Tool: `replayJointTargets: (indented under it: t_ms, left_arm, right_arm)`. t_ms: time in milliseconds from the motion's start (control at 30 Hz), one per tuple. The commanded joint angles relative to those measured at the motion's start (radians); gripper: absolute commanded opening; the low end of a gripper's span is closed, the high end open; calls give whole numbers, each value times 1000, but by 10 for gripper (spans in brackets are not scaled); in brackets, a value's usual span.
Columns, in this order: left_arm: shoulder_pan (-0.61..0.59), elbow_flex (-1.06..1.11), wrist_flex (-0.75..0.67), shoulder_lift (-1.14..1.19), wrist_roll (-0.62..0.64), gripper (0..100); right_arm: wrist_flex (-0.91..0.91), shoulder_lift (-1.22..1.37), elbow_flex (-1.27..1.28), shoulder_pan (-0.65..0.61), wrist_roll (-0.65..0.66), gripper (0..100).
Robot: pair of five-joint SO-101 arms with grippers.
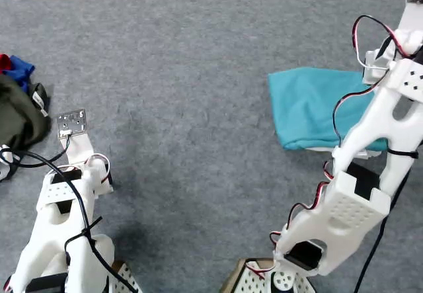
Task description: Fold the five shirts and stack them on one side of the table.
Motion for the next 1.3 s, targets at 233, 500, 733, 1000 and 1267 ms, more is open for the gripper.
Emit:
replayJointTargets:
  t_ms: [233, 500, 733, 1000, 1267]
  left_arm:
    - [12, 3, 5, -8, -3, 19]
    - [12, 3, 5, -8, -3, 19]
    - [12, 3, 5, -8, -3, 19]
    - [12, 3, 5, -8, -3, 19]
    - [12, 3, 5, -8, -3, 19]
  right_arm:
    - [18, -61, -51, 7, -5, 103]
    - [18, -65, -51, 12, -5, 103]
    - [18, -62, -51, 35, -3, 103]
    - [18, -67, -51, 36, -3, 103]
    - [18, -62, -51, 36, -3, 103]
